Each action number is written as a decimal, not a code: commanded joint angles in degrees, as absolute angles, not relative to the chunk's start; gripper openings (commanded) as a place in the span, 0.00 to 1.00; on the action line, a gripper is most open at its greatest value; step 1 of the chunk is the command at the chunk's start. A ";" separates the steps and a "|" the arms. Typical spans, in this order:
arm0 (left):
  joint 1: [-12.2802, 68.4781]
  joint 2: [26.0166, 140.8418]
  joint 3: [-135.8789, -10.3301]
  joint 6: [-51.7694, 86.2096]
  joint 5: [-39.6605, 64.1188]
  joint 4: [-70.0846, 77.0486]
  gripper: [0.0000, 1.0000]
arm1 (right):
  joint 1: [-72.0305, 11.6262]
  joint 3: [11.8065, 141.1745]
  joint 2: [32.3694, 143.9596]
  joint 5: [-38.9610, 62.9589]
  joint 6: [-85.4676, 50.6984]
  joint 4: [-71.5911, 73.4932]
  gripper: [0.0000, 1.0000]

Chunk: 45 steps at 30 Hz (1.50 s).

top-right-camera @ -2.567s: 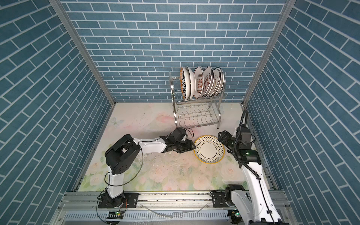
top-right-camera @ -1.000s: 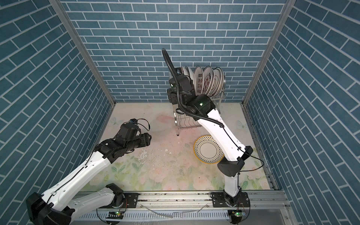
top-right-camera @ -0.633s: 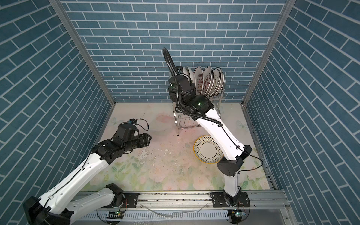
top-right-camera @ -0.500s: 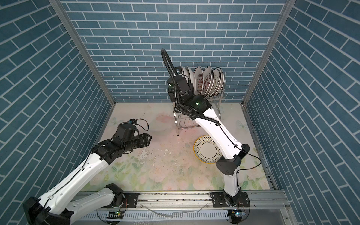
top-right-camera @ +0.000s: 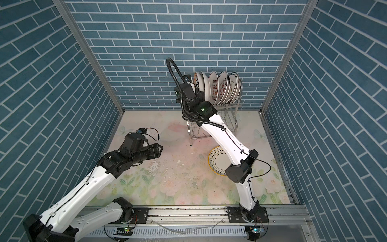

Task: Unload the plates from the dish rack
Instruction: Pick up the plate from the dish rack.

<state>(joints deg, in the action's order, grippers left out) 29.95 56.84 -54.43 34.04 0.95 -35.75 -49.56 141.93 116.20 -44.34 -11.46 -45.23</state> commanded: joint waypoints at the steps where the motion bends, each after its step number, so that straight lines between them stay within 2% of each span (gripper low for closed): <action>1: 29.62 55.98 -54.71 34.01 0.97 -35.91 0.72 | -49.33 144.76 117.04 -48.14 -9.07 -43.27 0.71; 22: 29.62 54.06 -54.40 33.97 1.61 -36.74 0.72 | -46.72 144.94 120.30 -49.55 -10.72 -41.83 0.72; 37: 29.64 53.60 -53.88 34.19 2.11 -36.64 0.72 | -46.60 144.86 123.00 -54.07 -9.18 -37.74 0.55; 45: 29.66 53.02 -53.79 34.15 2.37 -36.61 0.72 | -46.74 144.28 123.84 -55.81 -7.85 -34.69 0.39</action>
<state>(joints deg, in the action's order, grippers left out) 29.95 54.02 -54.43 34.06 2.02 -36.23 -46.81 142.67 122.21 -55.64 -9.50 -37.50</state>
